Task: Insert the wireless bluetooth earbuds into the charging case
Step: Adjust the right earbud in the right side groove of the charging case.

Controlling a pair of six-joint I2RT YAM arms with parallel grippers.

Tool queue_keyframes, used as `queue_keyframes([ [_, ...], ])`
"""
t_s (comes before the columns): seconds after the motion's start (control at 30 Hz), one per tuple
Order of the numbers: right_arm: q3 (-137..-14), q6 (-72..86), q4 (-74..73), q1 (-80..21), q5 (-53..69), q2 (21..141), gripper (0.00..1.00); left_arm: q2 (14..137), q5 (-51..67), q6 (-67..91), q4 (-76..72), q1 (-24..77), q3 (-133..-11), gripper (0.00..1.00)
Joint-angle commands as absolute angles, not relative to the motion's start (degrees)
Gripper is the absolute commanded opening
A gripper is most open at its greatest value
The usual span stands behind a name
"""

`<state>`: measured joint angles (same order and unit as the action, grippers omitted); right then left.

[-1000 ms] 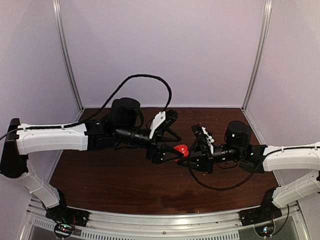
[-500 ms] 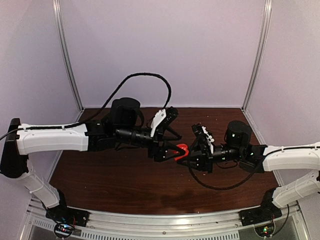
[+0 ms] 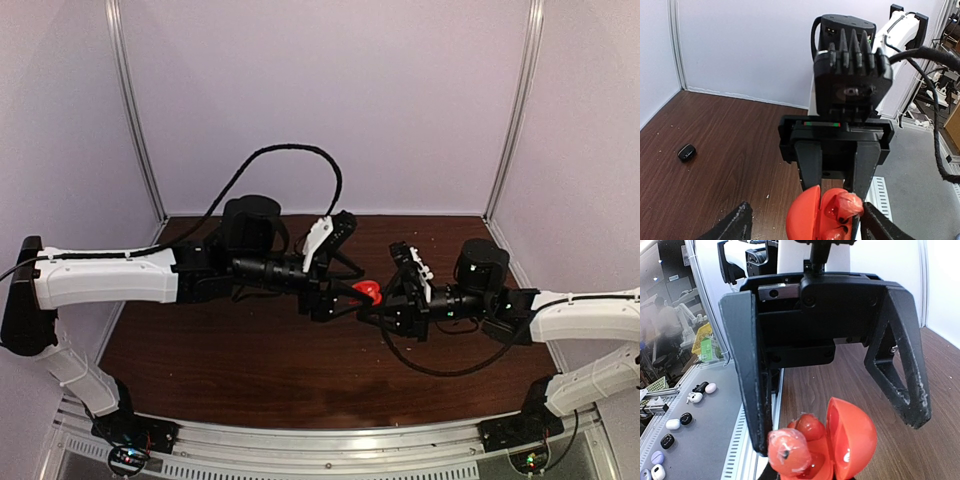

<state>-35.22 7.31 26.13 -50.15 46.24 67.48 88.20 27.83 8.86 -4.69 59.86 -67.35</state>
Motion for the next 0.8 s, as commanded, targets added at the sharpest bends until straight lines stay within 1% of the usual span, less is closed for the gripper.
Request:
queue_keyframes([
  [0.0,-36.1,6.9,27.8,-50.0,46.2,65.1,0.00,88.9,25.5,9.6,-5.7,59.7,-66.5,0.75],
  [0.3,-36.5,6.5,27.6,-49.9,45.7,65.4,0.00,89.7,24.3,11.0,-6.9,60.0,-67.3,0.75],
  [0.47,-36.4,6.0,26.7,-49.9,44.6,65.0,0.00,91.2,23.5,14.5,-8.7,60.4,-68.1,0.74],
  [0.77,-35.8,5.2,26.2,-49.9,42.7,63.4,0.00,91.5,23.3,18.9,-12.5,60.9,-65.7,0.75],
])
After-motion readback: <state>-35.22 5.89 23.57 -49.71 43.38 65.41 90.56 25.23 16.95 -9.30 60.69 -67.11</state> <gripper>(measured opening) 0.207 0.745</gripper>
